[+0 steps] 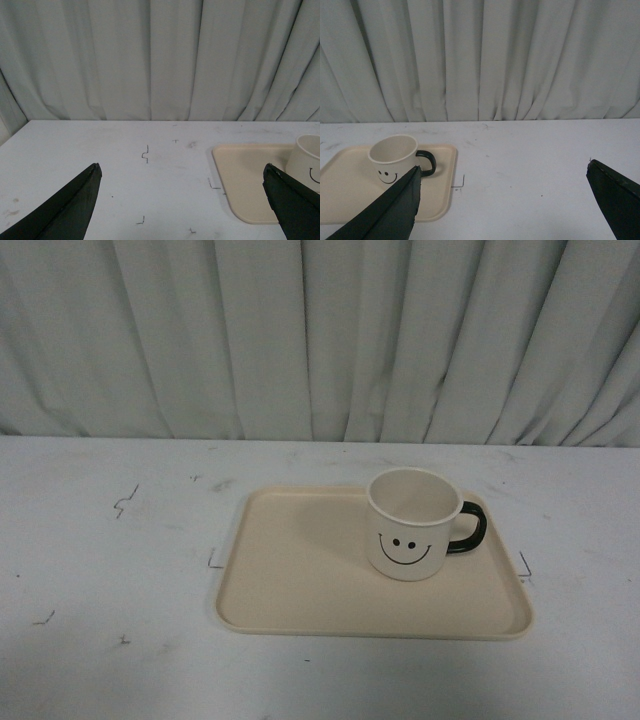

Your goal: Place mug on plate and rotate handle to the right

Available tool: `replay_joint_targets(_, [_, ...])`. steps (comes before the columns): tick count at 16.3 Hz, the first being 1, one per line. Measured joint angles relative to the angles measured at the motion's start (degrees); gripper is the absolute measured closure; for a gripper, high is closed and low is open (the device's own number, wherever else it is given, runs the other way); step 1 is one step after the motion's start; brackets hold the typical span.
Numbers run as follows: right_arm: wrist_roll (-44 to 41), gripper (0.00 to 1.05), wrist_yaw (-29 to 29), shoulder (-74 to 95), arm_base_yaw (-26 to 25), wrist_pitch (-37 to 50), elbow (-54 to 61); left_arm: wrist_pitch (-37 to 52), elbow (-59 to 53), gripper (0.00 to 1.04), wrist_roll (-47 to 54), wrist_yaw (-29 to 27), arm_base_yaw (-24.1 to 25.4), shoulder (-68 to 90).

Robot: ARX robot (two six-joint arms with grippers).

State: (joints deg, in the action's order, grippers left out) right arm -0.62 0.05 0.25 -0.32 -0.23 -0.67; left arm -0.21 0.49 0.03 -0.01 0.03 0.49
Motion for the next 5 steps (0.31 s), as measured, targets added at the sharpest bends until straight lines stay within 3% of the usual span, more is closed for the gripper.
replay_joint_targets(5, [0.0,0.06,0.0,0.0,0.0,0.0,0.0,0.0,0.0,0.07,0.0,0.0,0.0,0.0])
